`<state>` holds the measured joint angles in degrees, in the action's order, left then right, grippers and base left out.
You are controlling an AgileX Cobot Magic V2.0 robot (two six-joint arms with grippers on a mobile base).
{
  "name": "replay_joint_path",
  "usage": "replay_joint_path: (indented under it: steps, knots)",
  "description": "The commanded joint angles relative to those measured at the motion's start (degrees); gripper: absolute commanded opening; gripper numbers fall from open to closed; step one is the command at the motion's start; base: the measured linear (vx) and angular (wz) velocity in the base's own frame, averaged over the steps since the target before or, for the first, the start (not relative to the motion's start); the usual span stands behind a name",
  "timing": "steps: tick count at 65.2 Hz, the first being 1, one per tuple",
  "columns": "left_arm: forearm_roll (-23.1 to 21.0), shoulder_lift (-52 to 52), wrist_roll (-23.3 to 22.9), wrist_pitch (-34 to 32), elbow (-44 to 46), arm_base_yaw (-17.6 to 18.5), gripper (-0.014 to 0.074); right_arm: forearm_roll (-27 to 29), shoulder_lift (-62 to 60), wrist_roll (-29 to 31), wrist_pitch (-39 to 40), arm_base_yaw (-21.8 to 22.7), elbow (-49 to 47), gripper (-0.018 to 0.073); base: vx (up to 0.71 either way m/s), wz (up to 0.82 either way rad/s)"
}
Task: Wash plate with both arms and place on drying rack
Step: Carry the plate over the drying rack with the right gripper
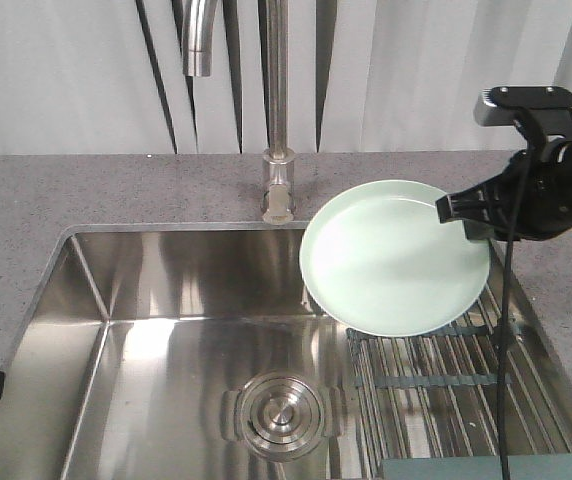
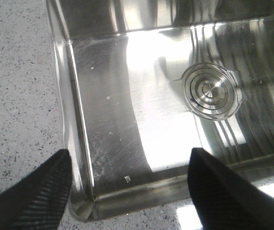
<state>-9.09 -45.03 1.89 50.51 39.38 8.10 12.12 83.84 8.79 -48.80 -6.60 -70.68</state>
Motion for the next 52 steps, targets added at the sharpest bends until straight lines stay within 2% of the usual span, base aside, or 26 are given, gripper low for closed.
replay_joint_path:
  steps: [1, 20, 29, 52]
  knots:
    - [-0.84, 0.44, -0.46, -2.71, 1.34, 0.03, 0.0488, -1.72, -4.28, 0.02, 2.85, 2.06, 0.91, -0.0007, 0.00, 0.00]
    - [-0.84, 0.44, -0.46, -2.71, 1.34, 0.03, 0.0488, -10.16, -5.05, -2.99, 3.63, 5.64, 4.76, -0.0007, 0.00, 0.00]
    - [-0.84, 0.44, -0.46, -2.70, 1.34, 0.03, 0.0488, -14.76, -3.00, -3.05, 4.65, 5.70, 5.08, -0.0007, 0.00, 0.00]
    - [-0.84, 0.44, -0.46, -2.70, 1.34, 0.03, 0.0488, -21.51, 6.22, -2.95, 8.99, 5.70, 5.08, -0.0007, 0.00, 0.00]
